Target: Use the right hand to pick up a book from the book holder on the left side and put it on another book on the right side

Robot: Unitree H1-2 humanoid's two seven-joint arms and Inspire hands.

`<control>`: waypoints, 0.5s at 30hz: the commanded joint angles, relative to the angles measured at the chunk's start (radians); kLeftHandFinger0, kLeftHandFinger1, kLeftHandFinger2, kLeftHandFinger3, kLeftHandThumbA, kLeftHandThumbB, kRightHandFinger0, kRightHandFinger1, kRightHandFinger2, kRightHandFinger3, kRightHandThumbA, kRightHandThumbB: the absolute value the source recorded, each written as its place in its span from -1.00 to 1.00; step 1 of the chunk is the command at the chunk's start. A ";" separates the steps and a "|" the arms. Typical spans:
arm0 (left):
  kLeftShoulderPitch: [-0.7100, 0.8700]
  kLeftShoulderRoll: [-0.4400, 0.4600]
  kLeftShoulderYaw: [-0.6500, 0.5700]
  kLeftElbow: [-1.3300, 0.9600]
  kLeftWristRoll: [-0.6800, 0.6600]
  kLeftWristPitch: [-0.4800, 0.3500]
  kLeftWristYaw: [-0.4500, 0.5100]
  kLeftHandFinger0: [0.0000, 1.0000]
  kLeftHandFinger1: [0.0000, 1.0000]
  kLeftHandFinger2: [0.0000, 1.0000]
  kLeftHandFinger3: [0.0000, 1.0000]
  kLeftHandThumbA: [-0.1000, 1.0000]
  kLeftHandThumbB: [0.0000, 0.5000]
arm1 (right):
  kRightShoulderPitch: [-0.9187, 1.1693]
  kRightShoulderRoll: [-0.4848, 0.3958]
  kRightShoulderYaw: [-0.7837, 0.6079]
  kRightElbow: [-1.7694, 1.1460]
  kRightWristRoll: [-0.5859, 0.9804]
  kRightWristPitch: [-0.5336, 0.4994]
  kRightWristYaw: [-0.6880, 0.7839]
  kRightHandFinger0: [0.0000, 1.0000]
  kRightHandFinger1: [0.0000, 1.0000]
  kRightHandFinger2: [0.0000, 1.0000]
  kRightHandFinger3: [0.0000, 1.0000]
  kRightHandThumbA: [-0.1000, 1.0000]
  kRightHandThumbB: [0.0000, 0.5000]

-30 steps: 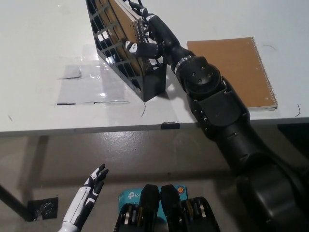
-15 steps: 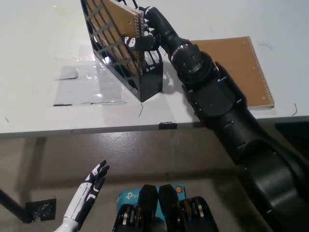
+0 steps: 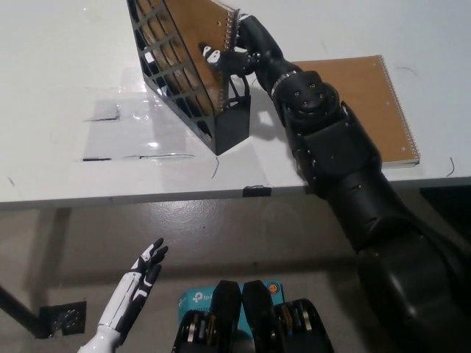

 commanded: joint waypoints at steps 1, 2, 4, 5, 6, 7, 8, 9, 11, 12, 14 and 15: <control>-0.017 0.012 0.001 -0.022 0.001 -0.001 -0.016 1.00 1.00 1.00 1.00 1.00 0.01 | -0.090 0.028 -0.097 0.001 0.128 -0.031 -0.014 -1.00 -0.17 0.54 0.59 -1.00 -0.40; -0.017 0.012 0.001 -0.022 0.001 -0.001 -0.015 1.00 1.00 1.00 1.00 1.00 -0.01 | -0.096 0.032 -0.127 -0.002 0.146 -0.031 -0.016 -1.00 -0.19 0.55 0.56 -1.00 -0.38; -0.017 0.012 0.002 -0.019 -0.002 -0.008 -0.016 1.00 1.00 1.00 1.00 1.00 -0.03 | -0.109 0.031 -0.161 -0.004 0.166 -0.029 -0.010 -1.00 -0.21 0.55 0.55 -1.00 -0.46; -0.018 0.012 0.001 -0.018 -0.001 -0.012 -0.016 1.00 1.00 1.00 1.00 1.00 -0.03 | -0.114 0.030 -0.174 -0.009 0.169 -0.025 -0.009 -1.00 -0.21 0.54 0.54 -1.00 -0.46; -0.019 0.013 0.000 -0.015 0.006 -0.021 -0.012 1.00 1.00 1.00 1.00 1.00 -0.05 | -0.121 0.030 -0.203 -0.014 0.197 -0.019 0.002 -1.00 -0.22 0.54 0.54 -1.00 -0.47; -0.020 0.012 0.000 -0.009 0.002 -0.028 -0.012 1.00 1.00 1.00 1.00 1.00 -0.09 | -0.132 0.033 -0.241 -0.022 0.233 0.000 0.003 -1.00 -0.22 0.55 0.54 -1.00 -0.46; -0.020 0.012 0.000 -0.006 0.000 -0.035 -0.014 1.00 1.00 1.00 1.00 1.00 -0.14 | -0.140 0.034 -0.270 -0.025 0.260 0.006 0.007 -1.00 -0.21 0.58 0.57 -1.00 -0.48; -0.020 0.013 -0.001 -0.003 -0.001 -0.040 -0.014 1.00 1.00 1.00 1.00 1.00 -0.20 | -0.149 0.035 -0.294 -0.026 0.280 0.014 0.011 -1.00 -0.21 0.60 0.58 -1.00 -0.48; -0.021 0.014 -0.002 -0.001 0.000 -0.041 -0.015 1.00 1.00 1.00 1.00 1.00 -0.18 | -0.169 0.035 -0.340 -0.033 0.320 0.039 0.014 -1.00 -0.21 0.60 0.67 -1.00 -0.55; -0.021 0.014 -0.002 -0.001 0.001 -0.038 -0.015 1.00 1.00 1.00 1.00 1.00 -0.18 | -0.178 0.035 -0.359 -0.039 0.335 0.055 0.010 -1.00 -0.21 0.60 0.71 -1.00 -0.53; -0.022 0.009 0.002 -0.005 -0.021 -0.026 -0.024 1.00 1.00 1.00 1.00 1.00 -0.13 | -0.195 0.032 -0.388 -0.052 0.363 0.055 0.030 -1.00 -0.24 0.59 0.77 -1.00 -0.63; -0.024 0.010 -0.001 -0.002 -0.016 -0.036 -0.023 1.00 1.00 1.00 1.00 1.00 -0.17 | -0.205 0.031 -0.402 -0.059 0.381 0.050 0.046 -1.00 -0.23 0.59 0.78 -1.00 -0.66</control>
